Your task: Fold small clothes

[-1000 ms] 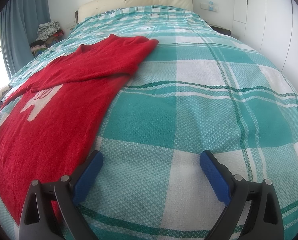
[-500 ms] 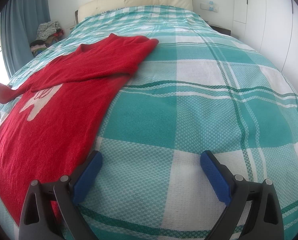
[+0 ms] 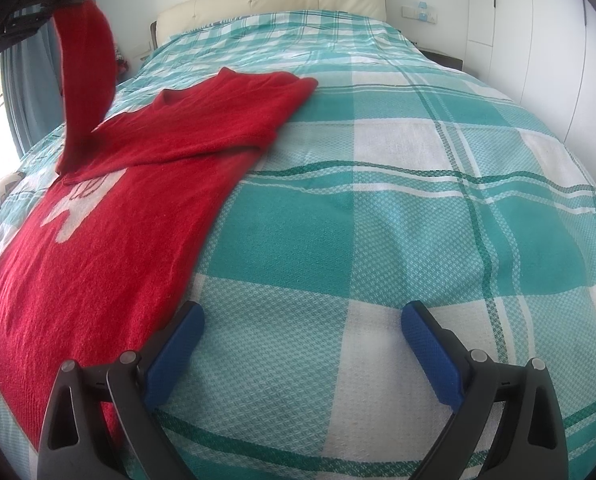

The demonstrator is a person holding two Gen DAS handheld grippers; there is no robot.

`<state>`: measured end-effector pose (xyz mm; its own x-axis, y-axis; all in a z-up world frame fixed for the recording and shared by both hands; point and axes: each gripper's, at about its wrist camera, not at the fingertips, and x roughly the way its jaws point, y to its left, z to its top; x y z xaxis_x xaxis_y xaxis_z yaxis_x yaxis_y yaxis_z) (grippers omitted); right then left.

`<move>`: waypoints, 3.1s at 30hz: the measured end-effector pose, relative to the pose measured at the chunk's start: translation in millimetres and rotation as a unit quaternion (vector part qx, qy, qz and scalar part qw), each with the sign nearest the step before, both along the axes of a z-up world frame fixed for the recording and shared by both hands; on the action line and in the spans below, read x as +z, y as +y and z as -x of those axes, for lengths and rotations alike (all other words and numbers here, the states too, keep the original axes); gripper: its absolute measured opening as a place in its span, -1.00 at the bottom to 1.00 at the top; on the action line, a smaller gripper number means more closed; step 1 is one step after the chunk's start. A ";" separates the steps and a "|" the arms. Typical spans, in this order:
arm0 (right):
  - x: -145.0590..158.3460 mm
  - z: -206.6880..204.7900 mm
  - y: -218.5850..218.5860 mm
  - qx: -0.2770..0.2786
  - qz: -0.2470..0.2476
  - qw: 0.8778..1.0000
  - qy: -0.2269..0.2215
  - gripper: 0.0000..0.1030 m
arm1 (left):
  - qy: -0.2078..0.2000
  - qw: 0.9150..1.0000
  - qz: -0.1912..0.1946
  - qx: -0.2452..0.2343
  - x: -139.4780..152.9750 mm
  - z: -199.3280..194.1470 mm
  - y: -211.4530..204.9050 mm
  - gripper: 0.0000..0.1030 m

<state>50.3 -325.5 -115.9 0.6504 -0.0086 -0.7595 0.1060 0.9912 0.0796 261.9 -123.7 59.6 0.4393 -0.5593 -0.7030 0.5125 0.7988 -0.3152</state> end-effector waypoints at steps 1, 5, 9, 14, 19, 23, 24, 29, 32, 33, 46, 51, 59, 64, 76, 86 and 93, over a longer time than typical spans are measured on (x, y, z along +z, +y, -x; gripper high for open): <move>-0.1 0.1 -0.3 0.000 -0.001 1.000 0.000 0.91 | 0.014 1.000 -0.009 0.001 -9.8 1.1 -4.4 0.03; 0.3 0.2 -0.2 0.000 -0.002 1.000 0.000 0.91 | 0.019 1.000 0.010 0.020 -15.2 17.7 21.9 0.49; 0.4 0.1 0.5 0.001 -0.001 1.000 0.002 0.92 | -0.010 0.996 -0.039 0.075 -5.2 36.0 77.7 0.70; 0.1 -1.1 1.0 0.001 0.000 1.000 0.003 0.93 | -0.063 0.976 -0.147 0.148 -16.9 65.2 149.5 0.87; 11.1 -1.8 -0.4 -0.001 -0.010 1.000 0.018 0.91 | -0.046 0.968 -0.152 0.194 -75.2 84.8 197.6 0.87; 46.5 -18.2 -17.3 -0.005 -0.165 0.986 0.003 0.77 | -0.022 0.967 -0.077 0.241 -117.1 86.1 225.9 0.87; 54.5 -30.5 -20.7 -0.002 -0.212 0.977 0.004 0.77 | -0.021 0.965 -0.057 0.254 -124.4 86.3 231.7 0.87; 68.1 -124.9 -26.0 0.002 -0.305 0.952 0.029 0.16 | -0.033 0.954 -0.059 0.291 -133.9 85.2 243.4 0.87; 55.8 -179.9 -13.3 0.013 -0.215 0.974 0.066 -0.19 | -0.053 0.951 -0.079 0.295 -132.7 86.8 245.6 0.87; 49.1 -192.9 -6.7 0.024 -0.186 0.979 0.082 -0.35 | -0.049 0.951 -0.080 0.296 -134.3 85.9 247.1 0.87; 33.2 -220.1 39.6 0.126 -0.047 0.984 0.113 -0.92 | -0.038 0.955 -0.100 0.276 -144.8 77.4 232.9 0.87; 57.9 -204.1 28.9 0.079 0.007 0.995 0.056 -0.90 | -0.035 0.955 -0.101 0.276 -146.3 75.6 232.5 0.87; 58.9 -159.4 -1.7 0.029 -0.038 0.998 0.040 0.12 | -0.025 0.952 -0.098 0.290 -147.6 76.5 240.2 0.87; 56.3 -79.8 -9.9 0.011 -0.001 1.000 0.006 0.22 | -0.018 0.951 -0.088 0.297 -147.2 77.1 243.9 0.87; 10.8 -13.8 -24.8 -0.048 0.023 0.999 -0.005 0.51 | 0.000 0.949 -0.102 0.299 -157.4 76.4 243.1 0.87; 4.3 -14.5 -19.5 -0.040 0.031 0.999 -0.002 0.73 | -0.009 0.973 -0.055 0.223 -142.2 59.5 233.3 0.84; 3.6 -14.3 -18.8 -0.039 0.030 0.999 -0.002 0.75 | -0.071 0.983 -0.149 0.074 -145.6 13.9 155.8 0.54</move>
